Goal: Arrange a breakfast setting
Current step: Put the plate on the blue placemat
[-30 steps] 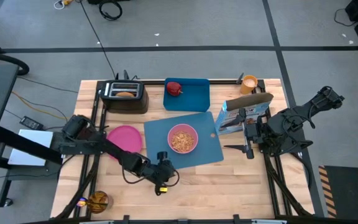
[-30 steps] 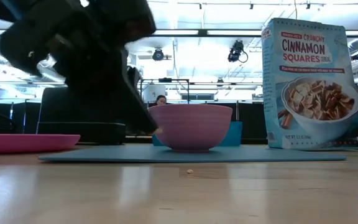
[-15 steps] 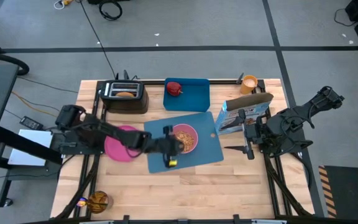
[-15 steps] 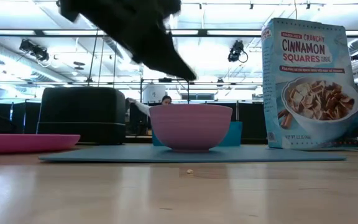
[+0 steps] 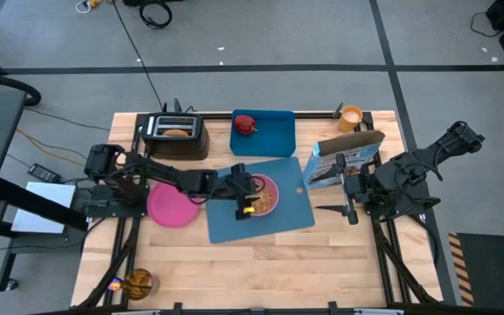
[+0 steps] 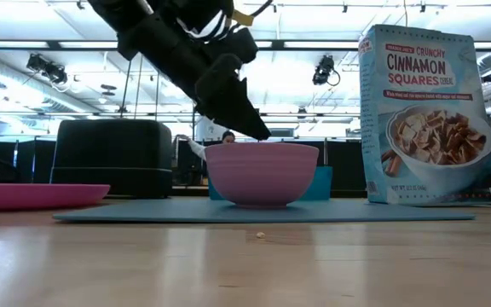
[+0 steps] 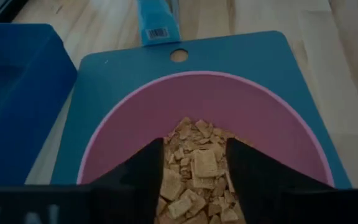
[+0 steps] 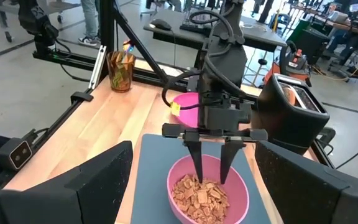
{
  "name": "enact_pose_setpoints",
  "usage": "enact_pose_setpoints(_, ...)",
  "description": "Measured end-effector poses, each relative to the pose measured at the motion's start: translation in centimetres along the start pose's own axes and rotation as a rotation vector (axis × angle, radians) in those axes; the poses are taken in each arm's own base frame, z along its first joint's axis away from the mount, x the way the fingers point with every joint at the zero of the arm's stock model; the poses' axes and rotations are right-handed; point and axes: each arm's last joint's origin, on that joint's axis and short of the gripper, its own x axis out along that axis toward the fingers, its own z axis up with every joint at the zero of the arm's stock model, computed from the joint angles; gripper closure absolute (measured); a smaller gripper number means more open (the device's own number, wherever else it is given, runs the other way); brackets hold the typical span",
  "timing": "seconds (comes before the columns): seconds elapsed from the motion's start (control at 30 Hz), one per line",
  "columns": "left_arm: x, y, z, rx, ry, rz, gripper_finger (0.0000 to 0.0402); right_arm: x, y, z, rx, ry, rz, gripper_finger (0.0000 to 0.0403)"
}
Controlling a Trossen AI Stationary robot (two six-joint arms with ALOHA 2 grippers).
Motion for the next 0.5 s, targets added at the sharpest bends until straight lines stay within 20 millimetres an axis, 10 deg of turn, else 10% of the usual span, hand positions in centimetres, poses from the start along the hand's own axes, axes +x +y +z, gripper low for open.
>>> enact_pose_setpoints(0.5, -14.2, 1.3, 5.8, 0.06, -0.146, 0.051, 0.0211, 1.2, -2.8, 3.8, -0.052, -0.026, -0.164, 0.0055)
